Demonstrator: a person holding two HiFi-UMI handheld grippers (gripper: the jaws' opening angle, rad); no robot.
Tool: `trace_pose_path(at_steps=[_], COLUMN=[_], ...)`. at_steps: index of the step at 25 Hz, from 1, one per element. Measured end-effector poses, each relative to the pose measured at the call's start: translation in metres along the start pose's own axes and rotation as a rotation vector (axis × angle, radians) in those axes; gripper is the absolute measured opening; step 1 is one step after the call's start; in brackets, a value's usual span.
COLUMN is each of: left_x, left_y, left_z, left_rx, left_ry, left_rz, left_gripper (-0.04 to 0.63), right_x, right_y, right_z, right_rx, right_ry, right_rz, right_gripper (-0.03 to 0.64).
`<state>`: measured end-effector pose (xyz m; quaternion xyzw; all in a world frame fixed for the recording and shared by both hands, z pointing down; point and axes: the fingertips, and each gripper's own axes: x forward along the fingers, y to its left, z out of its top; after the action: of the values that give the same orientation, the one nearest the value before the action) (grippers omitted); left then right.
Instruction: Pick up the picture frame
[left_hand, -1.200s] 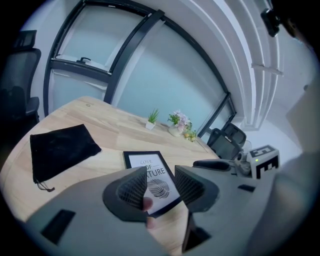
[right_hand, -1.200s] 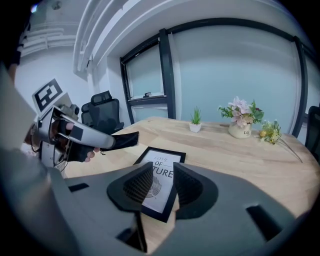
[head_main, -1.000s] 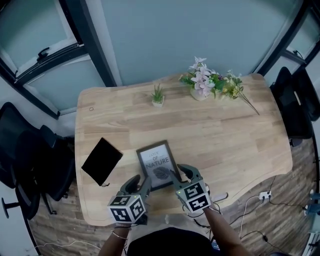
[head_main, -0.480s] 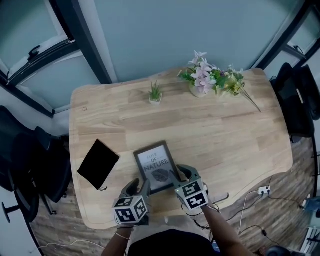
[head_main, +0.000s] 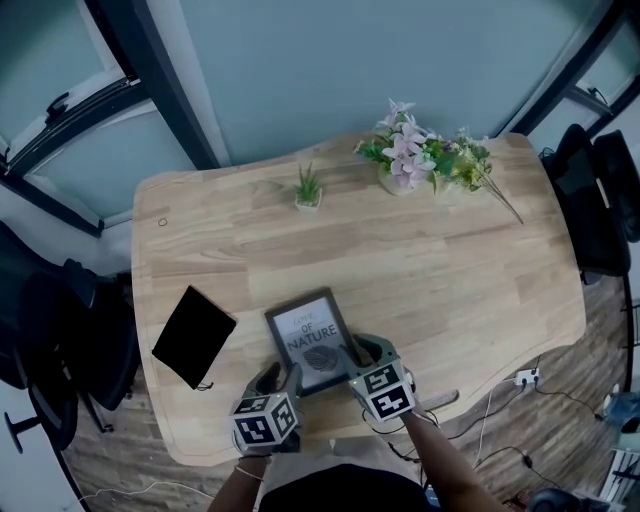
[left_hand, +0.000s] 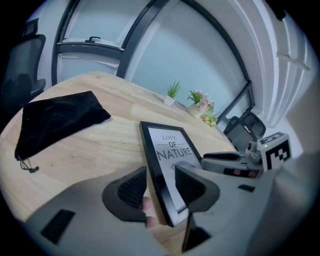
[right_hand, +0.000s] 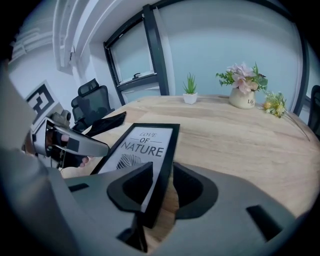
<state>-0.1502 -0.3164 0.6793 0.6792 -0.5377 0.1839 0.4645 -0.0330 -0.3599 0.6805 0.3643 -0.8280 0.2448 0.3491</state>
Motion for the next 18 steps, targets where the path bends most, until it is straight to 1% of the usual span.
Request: trace_pose_path(at_steps=[4, 8, 18], left_x=[0.0055, 0.0073, 0.0101], left_y=[0.0033, 0.0048, 0.003], left_z=[-0.0036, -0.0043, -0.0071], left_rx=[-0.004, -0.002, 0.053], left_ry=[0.011, 0.005, 0.002], left_rz=[0.017, 0.031, 0.083], left_gripper=[0.158, 0.16, 0.163], right_x=[0.0039, 0.0047, 0.0069], right_y=[-0.0033, -0.0032, -0.0058], right_z=[-0.0051, -0.0058, -0.0091], right_rx=[0.022, 0.052, 0.15], right_ry=[0.011, 0.001, -0.02], right_rz=[-0.001, 0.006, 0.03], right_gripper=[0.103, 0.103, 0.1])
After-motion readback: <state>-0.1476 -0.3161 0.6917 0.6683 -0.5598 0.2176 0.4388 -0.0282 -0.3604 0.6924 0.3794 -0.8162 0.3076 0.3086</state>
